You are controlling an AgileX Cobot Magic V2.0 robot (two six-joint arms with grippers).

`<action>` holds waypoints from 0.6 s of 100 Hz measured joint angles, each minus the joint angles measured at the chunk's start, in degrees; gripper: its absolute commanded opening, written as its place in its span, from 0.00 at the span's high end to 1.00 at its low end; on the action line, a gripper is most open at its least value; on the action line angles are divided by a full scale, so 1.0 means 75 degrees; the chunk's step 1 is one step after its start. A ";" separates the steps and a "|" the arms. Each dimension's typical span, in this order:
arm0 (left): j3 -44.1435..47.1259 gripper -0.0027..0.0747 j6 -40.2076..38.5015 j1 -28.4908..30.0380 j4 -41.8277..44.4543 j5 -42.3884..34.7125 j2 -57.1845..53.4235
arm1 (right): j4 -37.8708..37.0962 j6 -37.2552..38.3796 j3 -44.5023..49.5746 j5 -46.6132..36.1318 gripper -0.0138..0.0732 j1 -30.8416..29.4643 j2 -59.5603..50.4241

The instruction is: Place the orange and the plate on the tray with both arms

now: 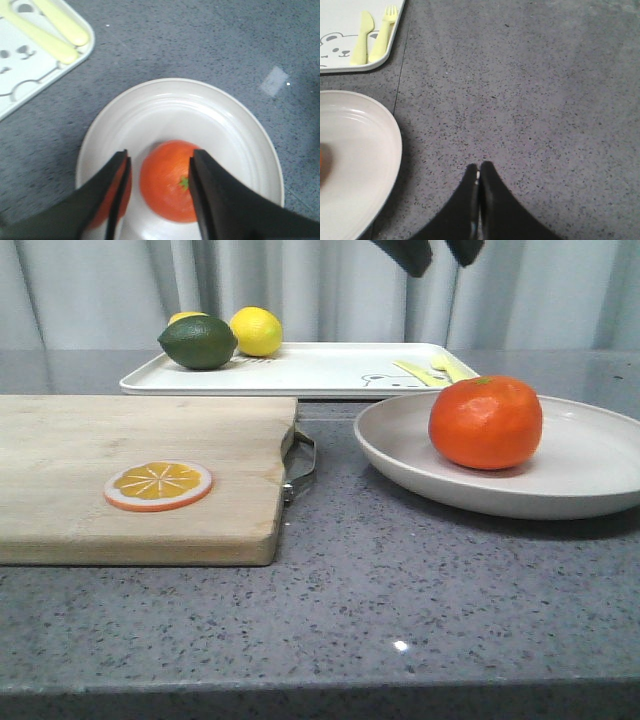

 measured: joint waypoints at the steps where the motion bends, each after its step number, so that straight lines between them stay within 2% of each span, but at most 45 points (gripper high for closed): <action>1: 0.0034 0.71 0.0000 0.0025 0.0020 -0.0017 -0.0065 | 0.0000 0.0000 -0.0027 0.0016 0.91 0.0000 0.0000; 11: 0.0601 0.79 0.0000 0.0234 0.0088 -0.0229 -0.0571 | 0.0000 0.0000 -0.0200 0.0173 0.91 0.0000 0.0000; 29: 0.2024 0.99 0.0000 0.0560 0.0305 -0.0795 -0.1781 | 0.0000 0.0000 -0.0316 0.0251 0.91 0.0000 0.0000; 60: 0.4674 0.99 0.0000 0.0977 0.0329 -0.1815 -0.4115 | 0.0000 0.0000 -0.0411 0.0467 0.91 0.0120 0.0256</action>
